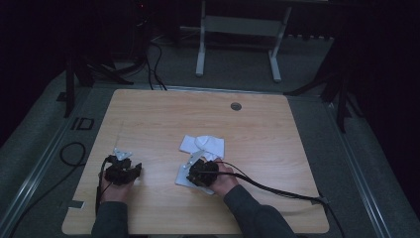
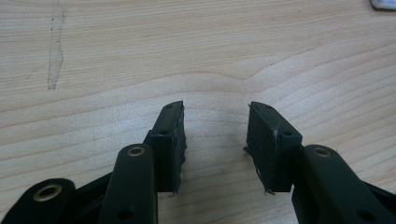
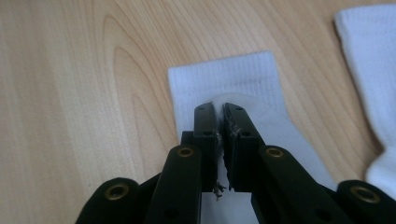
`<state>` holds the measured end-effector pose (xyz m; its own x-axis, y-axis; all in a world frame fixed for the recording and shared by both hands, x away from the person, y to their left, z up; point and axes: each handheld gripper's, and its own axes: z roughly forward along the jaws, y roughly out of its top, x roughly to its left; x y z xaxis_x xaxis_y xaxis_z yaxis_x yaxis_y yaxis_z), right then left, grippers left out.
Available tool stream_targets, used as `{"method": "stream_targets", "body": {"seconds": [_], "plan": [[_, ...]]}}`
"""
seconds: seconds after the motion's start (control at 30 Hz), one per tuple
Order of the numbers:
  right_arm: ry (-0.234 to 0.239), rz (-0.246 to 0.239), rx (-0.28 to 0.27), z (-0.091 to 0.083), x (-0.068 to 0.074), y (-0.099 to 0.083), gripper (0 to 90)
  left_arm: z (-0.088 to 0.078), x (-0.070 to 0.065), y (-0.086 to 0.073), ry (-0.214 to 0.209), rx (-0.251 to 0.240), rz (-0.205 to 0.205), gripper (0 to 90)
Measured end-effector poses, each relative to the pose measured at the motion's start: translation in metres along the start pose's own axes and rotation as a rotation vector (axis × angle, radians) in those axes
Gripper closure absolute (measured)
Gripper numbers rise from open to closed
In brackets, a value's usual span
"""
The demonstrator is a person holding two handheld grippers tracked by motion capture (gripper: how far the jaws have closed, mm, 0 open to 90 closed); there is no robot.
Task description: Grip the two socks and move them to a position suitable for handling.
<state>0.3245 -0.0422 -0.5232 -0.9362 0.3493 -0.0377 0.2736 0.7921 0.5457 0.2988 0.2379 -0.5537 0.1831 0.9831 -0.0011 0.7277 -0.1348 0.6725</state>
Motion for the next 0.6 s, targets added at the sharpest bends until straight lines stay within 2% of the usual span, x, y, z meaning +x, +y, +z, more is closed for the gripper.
{"method": "stream_targets", "body": {"seconds": [0.47,0.6], "plan": [[-0.074,-0.028,-0.009,-0.035,-0.007,0.000,83.8,-0.001,0.001,0.000,-0.003,-0.001,0.000,56.7],[-0.093,-0.013,-0.010,-0.042,-0.013,-0.006,83.9,-0.001,0.001,0.000,-0.004,-0.002,-0.002,56.7]]}}
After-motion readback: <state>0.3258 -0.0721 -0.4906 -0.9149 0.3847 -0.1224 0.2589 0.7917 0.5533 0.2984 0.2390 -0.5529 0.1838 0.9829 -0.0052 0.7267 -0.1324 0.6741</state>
